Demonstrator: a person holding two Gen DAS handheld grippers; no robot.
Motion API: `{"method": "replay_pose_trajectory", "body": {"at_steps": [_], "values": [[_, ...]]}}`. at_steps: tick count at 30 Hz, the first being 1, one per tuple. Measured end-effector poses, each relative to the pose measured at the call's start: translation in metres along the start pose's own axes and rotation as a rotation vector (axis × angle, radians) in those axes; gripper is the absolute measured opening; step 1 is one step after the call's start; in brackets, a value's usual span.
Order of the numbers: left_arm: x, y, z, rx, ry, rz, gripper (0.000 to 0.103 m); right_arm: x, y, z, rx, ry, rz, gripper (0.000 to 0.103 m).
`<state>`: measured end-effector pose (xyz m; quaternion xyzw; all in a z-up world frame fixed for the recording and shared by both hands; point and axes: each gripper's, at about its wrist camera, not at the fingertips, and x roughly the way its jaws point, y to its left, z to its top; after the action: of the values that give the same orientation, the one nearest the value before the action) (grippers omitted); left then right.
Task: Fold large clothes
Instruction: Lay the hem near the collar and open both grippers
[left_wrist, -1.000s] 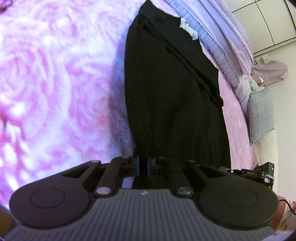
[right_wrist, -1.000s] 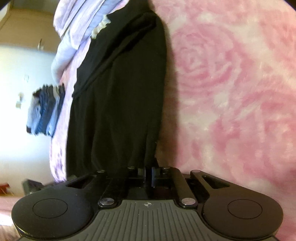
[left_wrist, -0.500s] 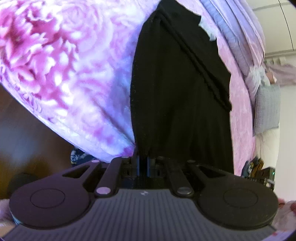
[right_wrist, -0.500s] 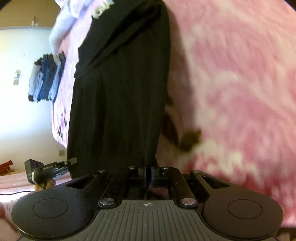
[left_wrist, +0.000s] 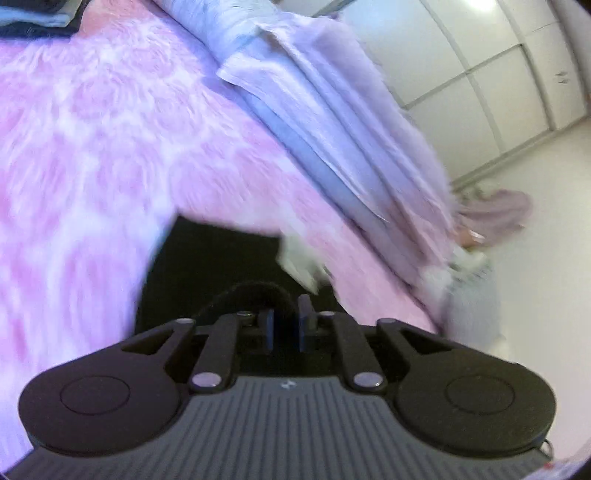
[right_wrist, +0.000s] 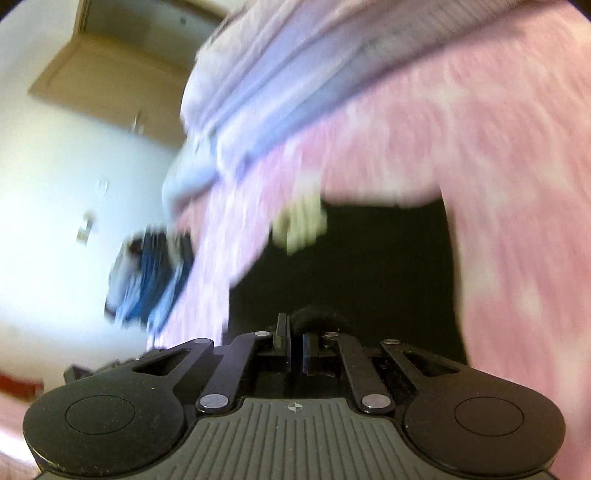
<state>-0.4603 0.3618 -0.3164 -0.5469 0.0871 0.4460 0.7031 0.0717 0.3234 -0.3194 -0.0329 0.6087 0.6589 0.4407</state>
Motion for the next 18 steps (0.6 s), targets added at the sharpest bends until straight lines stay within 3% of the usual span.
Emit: {"method": "replay_pose_trajectory", "body": {"at_steps": [3,5,8,12,18], "values": [[0.056,0.009,0.036,-0.081,0.011,0.104,0.018,0.03,-0.025,0.033,0.118,-0.04,-0.082,0.023],[0.06,0.018,0.048,-0.077,-0.002,0.175,0.024,0.032,-0.031,0.046,0.11,-0.082,-0.16,0.043],[0.058,0.027,0.052,-0.009,0.024,0.197,0.024,0.03,-0.034,0.048,0.016,-0.089,-0.219,0.046],[0.076,0.017,0.041,0.181,0.107,0.243,0.026,0.047,-0.025,0.037,-0.199,-0.041,-0.304,0.046],[0.12,-0.007,0.043,0.429,0.134,0.27,0.04,0.089,-0.016,0.034,-0.39,-0.016,-0.335,0.046]]}}
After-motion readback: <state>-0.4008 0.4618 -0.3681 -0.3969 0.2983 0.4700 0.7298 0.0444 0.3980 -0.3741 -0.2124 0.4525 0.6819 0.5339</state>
